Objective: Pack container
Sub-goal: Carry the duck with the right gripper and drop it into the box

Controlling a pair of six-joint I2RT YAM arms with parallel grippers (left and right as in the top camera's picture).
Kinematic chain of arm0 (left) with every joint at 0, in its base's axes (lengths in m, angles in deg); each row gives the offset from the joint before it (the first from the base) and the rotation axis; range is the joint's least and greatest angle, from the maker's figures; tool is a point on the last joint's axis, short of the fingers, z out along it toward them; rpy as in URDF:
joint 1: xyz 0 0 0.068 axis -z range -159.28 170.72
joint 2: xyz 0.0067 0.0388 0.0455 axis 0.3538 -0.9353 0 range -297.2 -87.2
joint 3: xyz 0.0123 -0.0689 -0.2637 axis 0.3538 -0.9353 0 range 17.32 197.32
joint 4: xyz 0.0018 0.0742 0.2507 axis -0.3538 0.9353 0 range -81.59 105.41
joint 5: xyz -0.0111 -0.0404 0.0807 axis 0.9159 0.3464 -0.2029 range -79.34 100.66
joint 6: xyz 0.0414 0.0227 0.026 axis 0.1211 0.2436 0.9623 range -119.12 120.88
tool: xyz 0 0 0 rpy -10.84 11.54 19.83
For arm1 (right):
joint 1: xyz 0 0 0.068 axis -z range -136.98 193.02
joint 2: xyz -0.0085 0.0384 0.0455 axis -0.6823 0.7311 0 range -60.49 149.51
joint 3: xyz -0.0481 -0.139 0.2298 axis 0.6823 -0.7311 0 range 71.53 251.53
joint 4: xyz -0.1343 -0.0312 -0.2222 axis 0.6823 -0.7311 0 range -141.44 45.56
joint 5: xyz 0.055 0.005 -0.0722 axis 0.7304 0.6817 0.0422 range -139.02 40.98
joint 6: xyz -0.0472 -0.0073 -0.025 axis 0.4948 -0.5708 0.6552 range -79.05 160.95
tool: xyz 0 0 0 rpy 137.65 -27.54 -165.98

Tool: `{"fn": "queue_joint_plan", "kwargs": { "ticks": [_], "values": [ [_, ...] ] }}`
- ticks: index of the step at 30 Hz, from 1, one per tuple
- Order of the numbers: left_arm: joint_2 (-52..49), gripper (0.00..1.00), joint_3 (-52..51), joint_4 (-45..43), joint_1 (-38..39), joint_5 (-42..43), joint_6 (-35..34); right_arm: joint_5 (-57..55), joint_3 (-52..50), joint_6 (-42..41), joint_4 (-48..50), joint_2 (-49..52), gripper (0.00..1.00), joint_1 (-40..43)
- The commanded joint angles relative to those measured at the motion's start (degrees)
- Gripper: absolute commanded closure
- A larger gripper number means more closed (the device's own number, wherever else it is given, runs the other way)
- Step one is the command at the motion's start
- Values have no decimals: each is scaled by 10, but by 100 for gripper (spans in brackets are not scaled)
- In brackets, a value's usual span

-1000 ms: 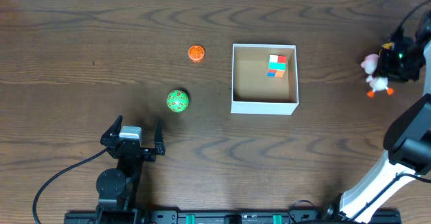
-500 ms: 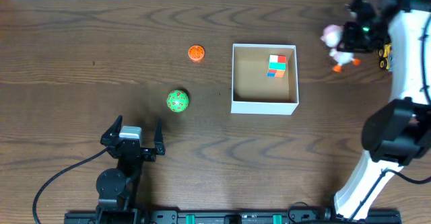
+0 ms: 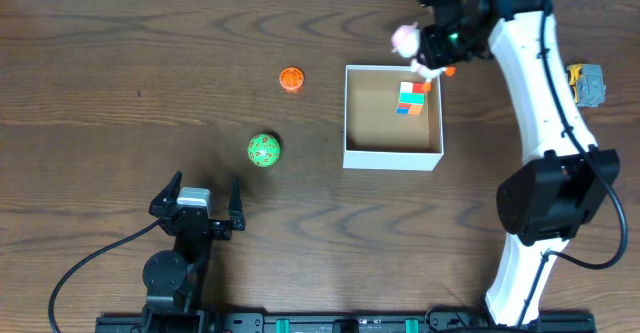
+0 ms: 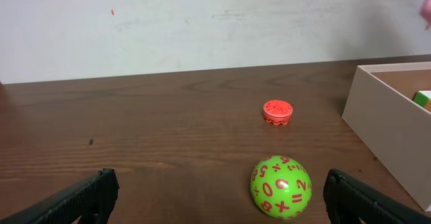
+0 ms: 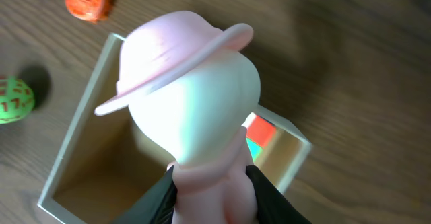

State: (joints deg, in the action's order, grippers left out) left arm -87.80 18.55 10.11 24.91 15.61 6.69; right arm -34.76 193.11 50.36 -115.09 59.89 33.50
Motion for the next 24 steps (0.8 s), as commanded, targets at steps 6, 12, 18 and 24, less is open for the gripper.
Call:
{"fn": "queue_joint_plan", "kwargs": {
  "ticks": [6,12,18,24],
  "values": [
    [4,2,-10,19,-3,4,-5,-37,13,-10,12,7,65,-60],
    [4,2,-10,19,-3,4,-5,-74,11,39,-3,18,62,-78],
    [4,2,-10,19,-3,4,-5,-73,9,105,-11,19,60,-83],
    [4,2,-10,19,-3,4,-5,-35,3,154,-13,19,60,-83]
  ]
}}
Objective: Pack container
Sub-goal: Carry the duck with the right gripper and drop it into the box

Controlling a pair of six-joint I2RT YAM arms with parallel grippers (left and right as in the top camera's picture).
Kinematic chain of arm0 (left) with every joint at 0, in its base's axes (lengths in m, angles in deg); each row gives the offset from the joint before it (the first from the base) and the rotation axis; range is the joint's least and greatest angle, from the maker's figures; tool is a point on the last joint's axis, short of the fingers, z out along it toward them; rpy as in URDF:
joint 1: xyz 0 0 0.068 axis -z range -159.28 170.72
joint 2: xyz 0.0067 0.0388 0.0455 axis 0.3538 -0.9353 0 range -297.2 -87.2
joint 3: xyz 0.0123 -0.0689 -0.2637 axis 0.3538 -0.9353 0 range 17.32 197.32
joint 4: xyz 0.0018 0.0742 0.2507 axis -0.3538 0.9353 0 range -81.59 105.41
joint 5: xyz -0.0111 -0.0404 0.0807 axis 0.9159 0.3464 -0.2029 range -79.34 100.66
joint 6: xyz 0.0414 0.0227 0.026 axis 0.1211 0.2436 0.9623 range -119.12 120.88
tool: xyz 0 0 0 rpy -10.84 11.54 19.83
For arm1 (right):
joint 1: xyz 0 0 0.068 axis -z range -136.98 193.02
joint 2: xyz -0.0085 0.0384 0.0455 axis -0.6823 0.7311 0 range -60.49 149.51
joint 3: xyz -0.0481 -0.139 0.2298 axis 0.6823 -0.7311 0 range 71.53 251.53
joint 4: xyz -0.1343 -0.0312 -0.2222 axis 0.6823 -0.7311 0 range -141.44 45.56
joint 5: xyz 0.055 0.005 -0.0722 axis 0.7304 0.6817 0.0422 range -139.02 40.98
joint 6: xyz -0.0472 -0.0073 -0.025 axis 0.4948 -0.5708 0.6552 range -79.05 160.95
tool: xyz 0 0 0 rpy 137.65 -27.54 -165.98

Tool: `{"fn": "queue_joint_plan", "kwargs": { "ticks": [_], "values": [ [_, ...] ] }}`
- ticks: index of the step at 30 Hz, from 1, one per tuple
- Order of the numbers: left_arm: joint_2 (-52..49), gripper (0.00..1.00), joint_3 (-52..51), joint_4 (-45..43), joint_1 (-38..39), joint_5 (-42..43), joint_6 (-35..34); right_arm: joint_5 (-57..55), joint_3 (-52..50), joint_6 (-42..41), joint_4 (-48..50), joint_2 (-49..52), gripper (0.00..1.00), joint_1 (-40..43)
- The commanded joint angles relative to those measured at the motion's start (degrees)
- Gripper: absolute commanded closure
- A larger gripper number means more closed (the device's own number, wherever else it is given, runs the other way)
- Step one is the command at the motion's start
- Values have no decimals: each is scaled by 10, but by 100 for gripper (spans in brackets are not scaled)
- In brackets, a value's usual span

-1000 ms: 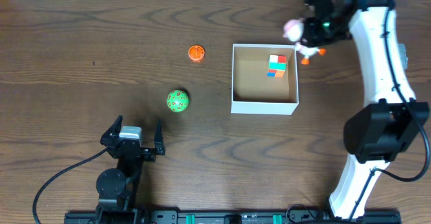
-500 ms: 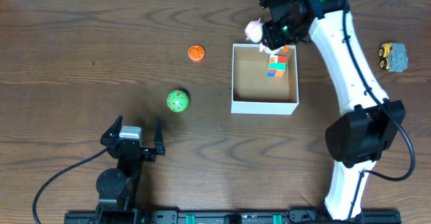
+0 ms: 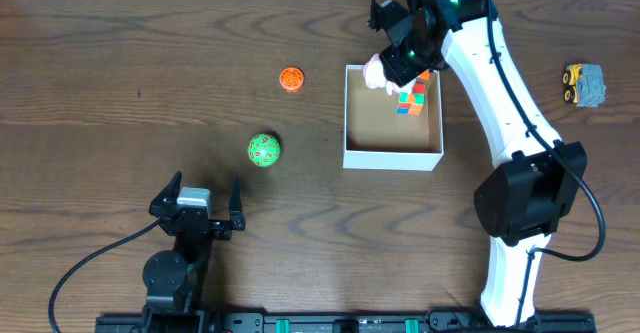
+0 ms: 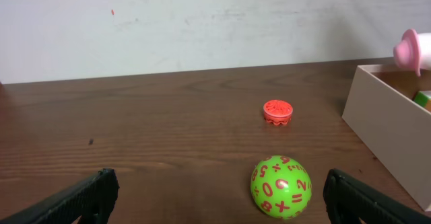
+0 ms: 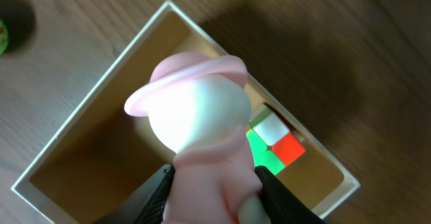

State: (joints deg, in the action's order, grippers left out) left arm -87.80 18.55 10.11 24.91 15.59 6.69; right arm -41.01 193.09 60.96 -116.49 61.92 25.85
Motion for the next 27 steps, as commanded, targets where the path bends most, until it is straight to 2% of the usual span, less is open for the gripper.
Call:
{"fn": "queue_joint_plan", "kwargs": {
  "ticks": [1,11,19,24,27],
  "values": [
    [4,2,-10,19,-3,4,-5,38,0,59,1,-1,61,-7],
    [4,2,-10,19,-3,4,-5,60,-52,106,33,7,58,-7],
    [4,2,-10,19,-3,4,-5,60,-77,137,44,7,49,-7],
    [4,2,-10,19,-3,4,-5,59,-77,135,60,7,46,-7],
    [4,2,-10,19,-3,4,-5,45,-76,98,76,7,42,-6]
  ]
}}
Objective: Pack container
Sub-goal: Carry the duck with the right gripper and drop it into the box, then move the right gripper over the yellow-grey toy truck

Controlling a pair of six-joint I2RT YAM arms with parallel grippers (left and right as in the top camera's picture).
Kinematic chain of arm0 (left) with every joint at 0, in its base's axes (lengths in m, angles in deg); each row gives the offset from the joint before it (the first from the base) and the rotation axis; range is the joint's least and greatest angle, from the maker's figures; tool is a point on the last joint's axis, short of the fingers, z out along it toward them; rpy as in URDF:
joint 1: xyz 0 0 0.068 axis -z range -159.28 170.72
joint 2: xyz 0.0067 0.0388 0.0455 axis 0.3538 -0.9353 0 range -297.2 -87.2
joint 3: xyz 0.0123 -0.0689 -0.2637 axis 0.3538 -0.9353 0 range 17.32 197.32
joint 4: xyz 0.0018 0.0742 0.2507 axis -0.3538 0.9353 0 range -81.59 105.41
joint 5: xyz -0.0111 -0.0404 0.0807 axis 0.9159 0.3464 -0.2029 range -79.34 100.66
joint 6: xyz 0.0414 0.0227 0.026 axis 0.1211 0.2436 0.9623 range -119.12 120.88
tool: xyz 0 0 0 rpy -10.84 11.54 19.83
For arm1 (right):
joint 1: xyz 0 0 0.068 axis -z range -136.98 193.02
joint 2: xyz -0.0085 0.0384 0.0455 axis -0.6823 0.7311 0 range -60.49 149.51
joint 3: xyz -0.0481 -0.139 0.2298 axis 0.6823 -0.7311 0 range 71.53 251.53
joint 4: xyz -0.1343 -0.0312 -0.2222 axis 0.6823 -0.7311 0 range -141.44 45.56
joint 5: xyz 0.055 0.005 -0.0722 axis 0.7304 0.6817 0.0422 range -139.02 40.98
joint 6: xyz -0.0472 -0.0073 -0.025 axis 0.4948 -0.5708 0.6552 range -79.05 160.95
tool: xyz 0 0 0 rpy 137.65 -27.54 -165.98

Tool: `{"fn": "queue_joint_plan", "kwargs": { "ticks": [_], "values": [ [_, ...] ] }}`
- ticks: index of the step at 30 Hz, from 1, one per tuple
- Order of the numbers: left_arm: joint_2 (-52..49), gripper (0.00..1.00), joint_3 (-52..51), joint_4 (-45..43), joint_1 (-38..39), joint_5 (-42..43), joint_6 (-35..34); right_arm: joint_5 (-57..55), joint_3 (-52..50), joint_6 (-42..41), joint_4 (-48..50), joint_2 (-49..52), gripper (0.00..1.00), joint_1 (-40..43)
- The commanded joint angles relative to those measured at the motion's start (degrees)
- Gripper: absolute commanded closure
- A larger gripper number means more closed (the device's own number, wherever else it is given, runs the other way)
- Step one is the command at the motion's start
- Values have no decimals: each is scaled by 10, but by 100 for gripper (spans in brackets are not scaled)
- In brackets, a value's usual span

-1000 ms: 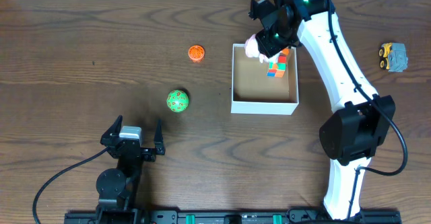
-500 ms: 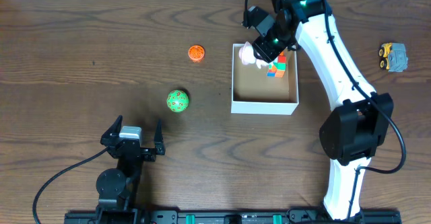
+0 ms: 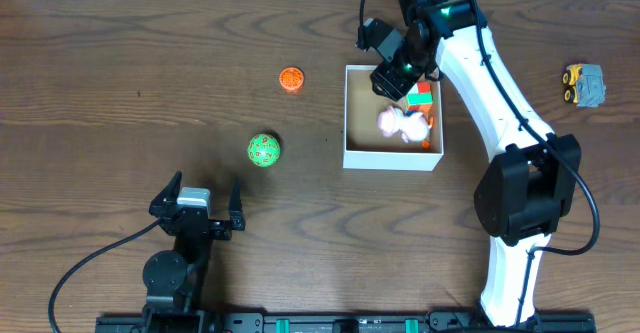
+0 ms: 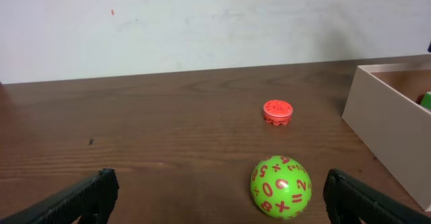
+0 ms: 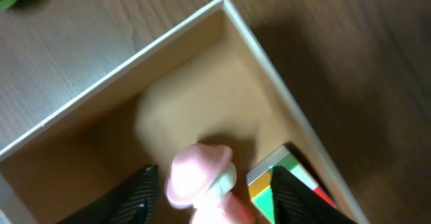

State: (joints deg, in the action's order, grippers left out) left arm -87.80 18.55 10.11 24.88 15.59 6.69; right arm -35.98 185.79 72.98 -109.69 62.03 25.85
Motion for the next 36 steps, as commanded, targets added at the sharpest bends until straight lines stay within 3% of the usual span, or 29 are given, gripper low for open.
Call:
{"fn": "queue_joint_plan", "kwargs": {
  "ticks": [1,6,8,9,12,19,22,28,36],
  "values": [
    [4,2,-10,19,-2,4,-5,-13,-1,-38,12,5,42,-6],
    [4,2,-10,19,-2,4,-5,-45,45,-113,11,5,30,-5],
    [4,2,-10,19,-2,4,-5,-85,84,-156,0,3,5,-3],
    [4,2,-10,19,-2,4,-5,-119,108,-185,-9,1,1,-1],
    [4,2,-10,19,-2,4,-5,-229,179,-260,-44,-1,1,11],
    [4,2,-10,19,-2,4,-5,-347,243,-269,-109,0,1,115],
    [4,2,-10,19,-2,4,-5,-304,229,-260,-113,4,1,202],
    [4,2,-10,19,-2,4,-5,-138,193,-159,-116,4,1,344],
    [4,2,-10,19,-2,4,-5,-89,130,-137,-91,5,1,440]
  ]
}}
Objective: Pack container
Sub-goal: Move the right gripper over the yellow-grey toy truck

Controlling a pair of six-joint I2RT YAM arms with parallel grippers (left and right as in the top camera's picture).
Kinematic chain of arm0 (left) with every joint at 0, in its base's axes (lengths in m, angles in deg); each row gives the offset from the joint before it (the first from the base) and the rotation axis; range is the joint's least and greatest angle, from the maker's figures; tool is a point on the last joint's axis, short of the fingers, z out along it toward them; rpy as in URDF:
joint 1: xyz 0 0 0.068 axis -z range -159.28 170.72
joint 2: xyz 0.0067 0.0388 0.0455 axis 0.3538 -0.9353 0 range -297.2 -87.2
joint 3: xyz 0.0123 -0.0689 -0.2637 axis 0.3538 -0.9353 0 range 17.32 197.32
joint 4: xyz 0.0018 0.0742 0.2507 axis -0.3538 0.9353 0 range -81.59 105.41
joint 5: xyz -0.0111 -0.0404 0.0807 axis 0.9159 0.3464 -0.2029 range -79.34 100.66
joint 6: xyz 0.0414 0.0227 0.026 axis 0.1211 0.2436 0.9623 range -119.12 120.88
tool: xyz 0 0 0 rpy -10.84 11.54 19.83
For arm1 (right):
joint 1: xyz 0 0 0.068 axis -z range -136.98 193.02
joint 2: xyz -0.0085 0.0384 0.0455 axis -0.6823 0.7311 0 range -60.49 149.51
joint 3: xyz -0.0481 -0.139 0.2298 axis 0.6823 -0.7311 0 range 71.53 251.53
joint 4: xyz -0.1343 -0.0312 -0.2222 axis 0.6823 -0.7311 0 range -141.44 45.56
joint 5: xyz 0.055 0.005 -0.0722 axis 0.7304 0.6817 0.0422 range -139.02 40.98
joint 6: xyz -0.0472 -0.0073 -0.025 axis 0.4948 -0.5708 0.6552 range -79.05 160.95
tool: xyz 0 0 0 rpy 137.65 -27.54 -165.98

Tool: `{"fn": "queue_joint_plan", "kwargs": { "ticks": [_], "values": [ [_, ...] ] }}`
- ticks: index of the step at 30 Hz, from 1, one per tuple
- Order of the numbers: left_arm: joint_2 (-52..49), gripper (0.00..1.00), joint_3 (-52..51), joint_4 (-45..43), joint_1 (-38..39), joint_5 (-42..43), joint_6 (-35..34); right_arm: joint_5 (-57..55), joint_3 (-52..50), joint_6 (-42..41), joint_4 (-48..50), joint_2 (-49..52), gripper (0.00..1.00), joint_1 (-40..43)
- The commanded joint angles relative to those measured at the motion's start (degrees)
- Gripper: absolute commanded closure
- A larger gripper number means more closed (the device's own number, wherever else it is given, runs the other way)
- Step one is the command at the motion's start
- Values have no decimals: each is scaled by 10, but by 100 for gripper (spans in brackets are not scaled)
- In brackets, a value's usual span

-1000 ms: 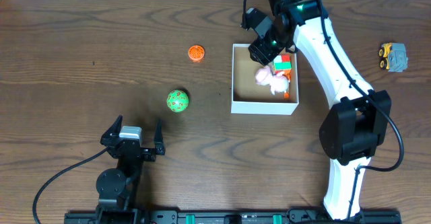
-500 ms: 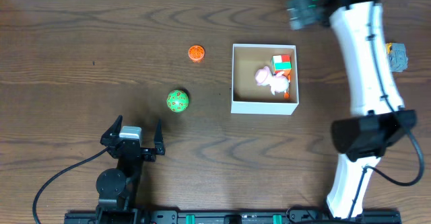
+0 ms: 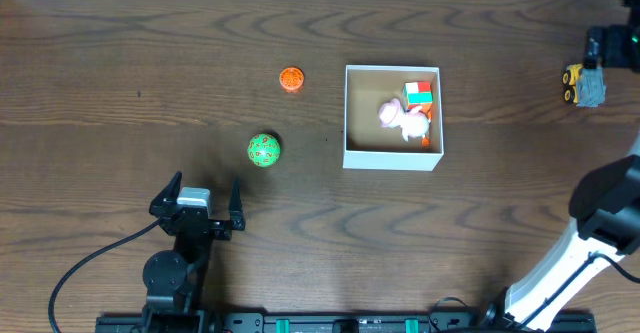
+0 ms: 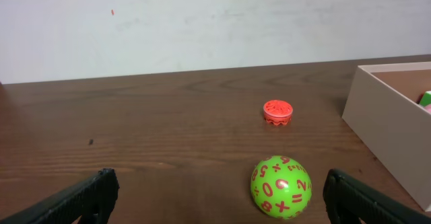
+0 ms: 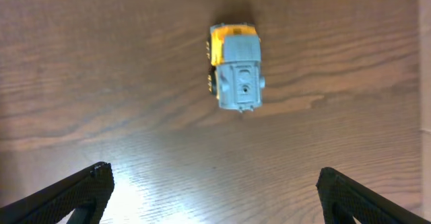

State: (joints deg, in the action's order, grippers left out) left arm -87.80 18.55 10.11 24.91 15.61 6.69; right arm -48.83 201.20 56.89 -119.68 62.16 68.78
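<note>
A white open box (image 3: pixel 392 158) stands at the table's middle right. Inside it lie a pink and white doll (image 3: pixel 401 118) and a colour cube (image 3: pixel 418 95). A green number ball (image 3: pixel 264 150) (image 4: pixel 281 187) and a small orange disc (image 3: pixel 291 78) (image 4: pixel 277 112) rest left of the box. A grey and yellow toy truck (image 3: pixel 584 84) (image 5: pixel 235 66) sits at the far right. My right gripper (image 5: pixel 212 194) hangs open above the truck. My left gripper (image 4: pixel 215 196) rests open near the front, the ball just ahead of it.
The box wall (image 4: pixel 387 131) shows at the right of the left wrist view. A pale wall runs behind the table's far edge. The right arm's base column (image 3: pixel 580 243) rises at the front right.
My right gripper has left the box and now hangs open over the toy truck at the far right. The doll lies in the box as before. My left arm is unmoved.
My right gripper held the pink doll beside the box's far right corner, then over the box. Then the doll lay inside next to the colour cube with the gripper open above it. Now the gripper is over the toy truck.
</note>
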Motion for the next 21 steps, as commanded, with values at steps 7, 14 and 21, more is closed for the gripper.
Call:
{"fn": "queue_joint_plan", "kwargs": {
  "ticks": [7,14,21],
  "values": [
    [4,2,-10,19,-3,4,-5,30,-85,34,69,13,1,17],
    [4,2,-10,19,-3,4,-5,30,-85,44,107,54,1,19],
    [4,2,-10,19,-3,4,-5,29,-85,52,134,99,1,22]
  ]
}}
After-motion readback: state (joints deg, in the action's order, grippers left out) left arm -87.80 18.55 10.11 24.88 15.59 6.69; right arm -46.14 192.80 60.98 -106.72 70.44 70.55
